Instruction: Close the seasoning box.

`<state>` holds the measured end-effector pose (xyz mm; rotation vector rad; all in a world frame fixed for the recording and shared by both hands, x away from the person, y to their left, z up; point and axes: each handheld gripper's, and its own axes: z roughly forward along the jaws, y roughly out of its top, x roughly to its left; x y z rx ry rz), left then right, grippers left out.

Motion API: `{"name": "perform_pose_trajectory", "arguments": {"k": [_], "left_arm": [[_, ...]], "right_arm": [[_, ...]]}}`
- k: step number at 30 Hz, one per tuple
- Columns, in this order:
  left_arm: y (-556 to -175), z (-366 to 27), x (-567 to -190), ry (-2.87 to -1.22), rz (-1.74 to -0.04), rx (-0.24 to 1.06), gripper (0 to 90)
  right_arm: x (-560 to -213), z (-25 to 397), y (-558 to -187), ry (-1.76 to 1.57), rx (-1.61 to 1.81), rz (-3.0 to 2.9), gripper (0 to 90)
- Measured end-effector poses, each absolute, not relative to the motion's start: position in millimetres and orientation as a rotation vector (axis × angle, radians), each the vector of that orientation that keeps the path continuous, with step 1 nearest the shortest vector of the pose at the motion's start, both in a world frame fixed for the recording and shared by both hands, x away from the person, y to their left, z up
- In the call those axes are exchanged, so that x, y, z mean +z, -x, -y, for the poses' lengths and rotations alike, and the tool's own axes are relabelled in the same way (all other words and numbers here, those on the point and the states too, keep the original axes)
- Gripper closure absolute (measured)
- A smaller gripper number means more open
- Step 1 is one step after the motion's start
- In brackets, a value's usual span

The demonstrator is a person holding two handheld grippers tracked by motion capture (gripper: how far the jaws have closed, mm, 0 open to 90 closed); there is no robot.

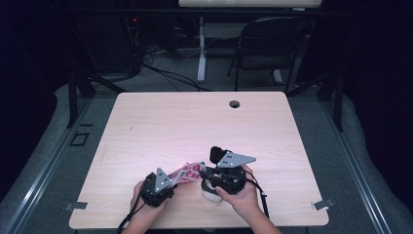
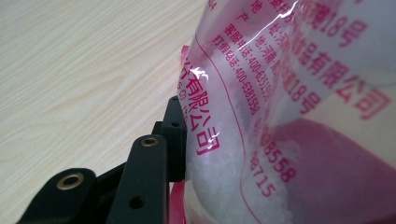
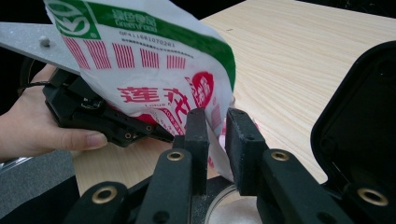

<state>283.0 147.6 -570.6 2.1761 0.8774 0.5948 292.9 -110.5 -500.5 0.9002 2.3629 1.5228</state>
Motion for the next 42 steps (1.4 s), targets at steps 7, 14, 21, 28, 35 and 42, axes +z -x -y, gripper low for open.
{"name": "perform_pose_trajectory", "arguments": {"k": [7,14,21,28,35,42], "left_arm": [[-284.3,-150.5,-570.5,-2.155,-0.895,0.568,63.9],[-283.2,-151.4,-567.0,-2.144,-0.881,0.567,54.4],[-280.3,-154.2,-562.3,-2.127,-0.866,0.566,48.7],[-275.4,-156.8,-555.0,-2.109,-0.848,0.558,47.2],[-267.5,-157.1,-539.8,-2.036,-0.832,0.553,47.1],[-260.6,-155.9,-527.5,-2.018,-0.815,0.578,58.8]], "right_arm": [[-500.0,112.0,-292.7,-0.897,1.54,-2.355,89.5],[-497.5,110.9,-293.4,-0.878,1.565,-2.34,90.0],[-492.7,110.3,-295.1,-0.87,1.582,-2.32,90.0],[-490.8,107.0,-298.0,-0.86,1.589,-2.32,90.0],[-489.9,104.2,-300.6,-0.865,1.599,-2.313,90.0],[-489.5,103.8,-301.4,-0.863,1.599,-2.319,90.0]]}}
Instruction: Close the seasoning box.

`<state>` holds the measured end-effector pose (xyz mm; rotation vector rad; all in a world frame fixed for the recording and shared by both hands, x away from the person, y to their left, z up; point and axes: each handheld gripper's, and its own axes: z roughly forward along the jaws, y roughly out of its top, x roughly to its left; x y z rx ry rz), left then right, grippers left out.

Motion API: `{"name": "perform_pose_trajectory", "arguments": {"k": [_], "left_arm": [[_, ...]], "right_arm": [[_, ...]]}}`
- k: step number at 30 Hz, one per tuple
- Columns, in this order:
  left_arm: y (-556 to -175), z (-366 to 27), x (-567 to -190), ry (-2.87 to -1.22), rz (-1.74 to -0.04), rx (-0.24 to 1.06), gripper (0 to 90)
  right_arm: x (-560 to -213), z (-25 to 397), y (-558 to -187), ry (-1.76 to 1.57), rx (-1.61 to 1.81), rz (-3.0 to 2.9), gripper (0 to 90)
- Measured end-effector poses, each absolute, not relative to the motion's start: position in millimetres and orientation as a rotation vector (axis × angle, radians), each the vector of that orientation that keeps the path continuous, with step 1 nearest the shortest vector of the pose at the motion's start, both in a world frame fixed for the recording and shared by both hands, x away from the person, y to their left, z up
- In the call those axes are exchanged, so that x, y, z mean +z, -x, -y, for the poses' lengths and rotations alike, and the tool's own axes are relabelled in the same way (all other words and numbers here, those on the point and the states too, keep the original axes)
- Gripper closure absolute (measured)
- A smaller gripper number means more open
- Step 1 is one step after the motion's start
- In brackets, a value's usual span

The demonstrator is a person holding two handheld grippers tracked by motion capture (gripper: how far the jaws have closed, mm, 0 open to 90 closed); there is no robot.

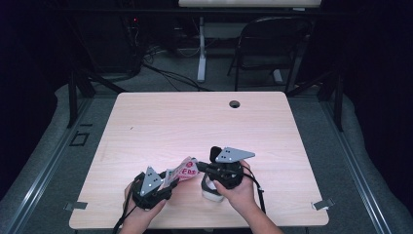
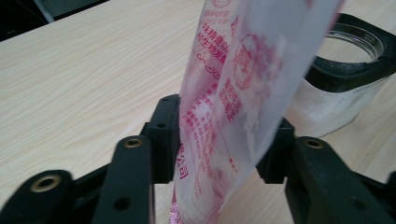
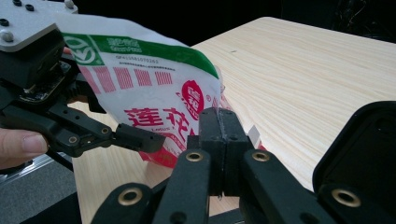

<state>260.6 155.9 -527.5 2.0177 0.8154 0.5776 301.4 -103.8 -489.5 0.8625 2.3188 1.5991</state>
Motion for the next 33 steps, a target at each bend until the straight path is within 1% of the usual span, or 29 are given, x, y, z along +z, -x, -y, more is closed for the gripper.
{"name": "perform_pose_trajectory", "arguments": {"k": [1,7,10,17,29,33], "left_arm": [[-260.1,-155.5,-527.7,-2.02,-0.814,0.58,62.1],[-259.3,-154.8,-528.7,-2.036,-0.799,0.576,75.2],[-259.2,-155.2,-528.8,-2.038,-0.801,0.574,79.2],[-258.6,-155.3,-529.2,-2.04,-0.803,0.562,89.4],[-260.3,-159.2,-528.1,-2.025,-0.822,0.546,90.0],[-262.0,-163.2,-526.8,-2.015,-0.834,0.542,90.0]], "right_arm": [[-489.4,103.8,-301.4,-0.86,1.597,-2.322,90.0],[-490.4,102.7,-300.3,-0.859,1.599,-2.325,90.0],[-490.6,101.8,-299.1,-0.85,1.601,-2.323,90.0],[-491.8,102.2,-297.5,-0.857,1.604,-2.326,82.5],[-492.6,101.7,-296.7,-0.874,1.628,-2.327,65.5],[-491.8,102.4,-296.2,-0.87,1.637,-2.318,63.3]]}}
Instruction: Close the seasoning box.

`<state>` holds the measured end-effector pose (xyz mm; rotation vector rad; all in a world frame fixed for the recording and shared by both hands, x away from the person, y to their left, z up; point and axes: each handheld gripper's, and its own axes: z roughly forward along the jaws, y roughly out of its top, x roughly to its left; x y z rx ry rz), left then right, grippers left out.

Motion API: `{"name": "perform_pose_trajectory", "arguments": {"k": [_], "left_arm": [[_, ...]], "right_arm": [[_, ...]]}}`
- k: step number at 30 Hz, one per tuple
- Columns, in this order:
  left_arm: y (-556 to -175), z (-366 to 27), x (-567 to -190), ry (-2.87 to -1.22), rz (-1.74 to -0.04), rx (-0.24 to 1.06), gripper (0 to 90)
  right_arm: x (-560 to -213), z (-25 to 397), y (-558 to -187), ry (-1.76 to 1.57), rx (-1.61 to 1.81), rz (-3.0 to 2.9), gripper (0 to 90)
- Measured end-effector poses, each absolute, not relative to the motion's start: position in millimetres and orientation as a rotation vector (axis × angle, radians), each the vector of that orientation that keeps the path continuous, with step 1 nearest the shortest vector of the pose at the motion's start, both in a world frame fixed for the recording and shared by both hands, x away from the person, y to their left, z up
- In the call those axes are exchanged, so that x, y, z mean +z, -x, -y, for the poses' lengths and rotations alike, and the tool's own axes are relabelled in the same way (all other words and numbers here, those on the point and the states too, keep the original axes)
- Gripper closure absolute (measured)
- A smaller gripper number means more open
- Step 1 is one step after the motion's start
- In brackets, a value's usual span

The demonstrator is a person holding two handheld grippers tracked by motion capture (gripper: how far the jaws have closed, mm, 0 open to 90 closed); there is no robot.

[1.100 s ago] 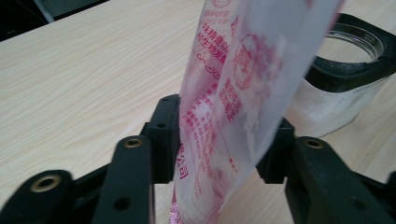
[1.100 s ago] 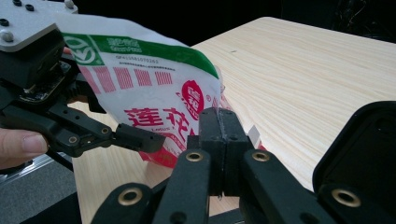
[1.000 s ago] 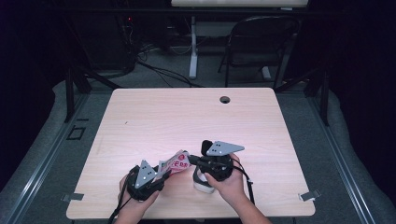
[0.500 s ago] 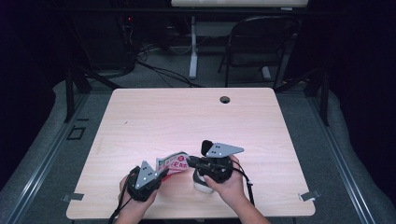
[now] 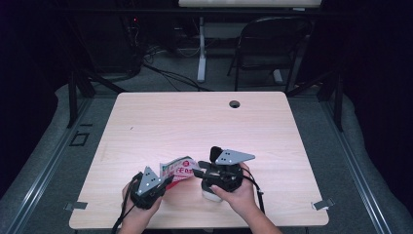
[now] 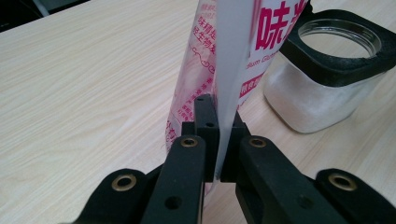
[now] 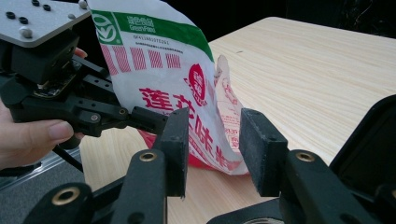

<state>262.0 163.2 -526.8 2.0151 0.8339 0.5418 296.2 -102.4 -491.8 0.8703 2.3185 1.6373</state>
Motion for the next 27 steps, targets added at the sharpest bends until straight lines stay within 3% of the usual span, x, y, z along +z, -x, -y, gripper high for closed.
{"name": "perform_pose_trajectory", "arguments": {"k": [15,27], "left_arm": [[-274.2,-180.0,-520.8,-1.935,-0.882,0.489,90.0],[-280.0,-198.4,-506.8,-1.867,-0.924,0.519,90.0]], "right_arm": [[-488.7,112.6,-291.7,-0.905,1.642,-2.28,61.0],[-487.8,123.2,-290.2,-0.942,1.645,-2.244,59.5]]}}
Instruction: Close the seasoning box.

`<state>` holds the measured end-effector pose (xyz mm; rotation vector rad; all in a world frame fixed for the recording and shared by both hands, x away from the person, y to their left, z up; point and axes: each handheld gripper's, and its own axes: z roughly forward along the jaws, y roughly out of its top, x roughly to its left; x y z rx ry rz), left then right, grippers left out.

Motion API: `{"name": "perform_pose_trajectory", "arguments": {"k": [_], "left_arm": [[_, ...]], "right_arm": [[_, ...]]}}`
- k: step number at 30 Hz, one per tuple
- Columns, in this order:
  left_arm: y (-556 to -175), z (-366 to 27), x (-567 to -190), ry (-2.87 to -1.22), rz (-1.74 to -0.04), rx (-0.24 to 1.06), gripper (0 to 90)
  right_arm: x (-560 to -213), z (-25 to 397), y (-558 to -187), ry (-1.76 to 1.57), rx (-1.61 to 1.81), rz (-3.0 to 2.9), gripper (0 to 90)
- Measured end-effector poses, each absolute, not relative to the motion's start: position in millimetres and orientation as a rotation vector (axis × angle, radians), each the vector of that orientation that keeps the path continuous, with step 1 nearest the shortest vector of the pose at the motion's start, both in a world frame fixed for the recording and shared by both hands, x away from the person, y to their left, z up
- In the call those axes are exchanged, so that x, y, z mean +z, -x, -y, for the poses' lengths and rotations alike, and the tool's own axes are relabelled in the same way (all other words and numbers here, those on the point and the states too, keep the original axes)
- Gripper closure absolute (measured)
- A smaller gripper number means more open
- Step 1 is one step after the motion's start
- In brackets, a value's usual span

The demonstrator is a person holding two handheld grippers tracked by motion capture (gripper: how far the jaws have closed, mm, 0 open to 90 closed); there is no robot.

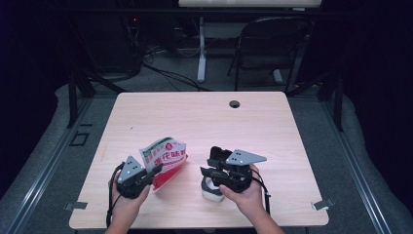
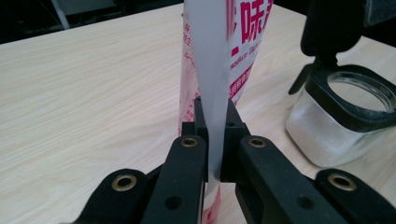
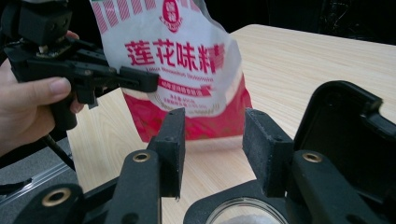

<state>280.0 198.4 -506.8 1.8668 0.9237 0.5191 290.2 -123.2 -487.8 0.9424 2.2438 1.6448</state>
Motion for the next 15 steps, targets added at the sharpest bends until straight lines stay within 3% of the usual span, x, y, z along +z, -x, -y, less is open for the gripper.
{"name": "perform_pose_trajectory", "arguments": {"k": [15], "left_arm": [[-292.6,-230.9,-505.8,-1.818,-1.056,0.576,90.0]], "right_arm": [[-487.0,134.4,-288.4,-0.973,1.642,-2.217,58.2]]}}
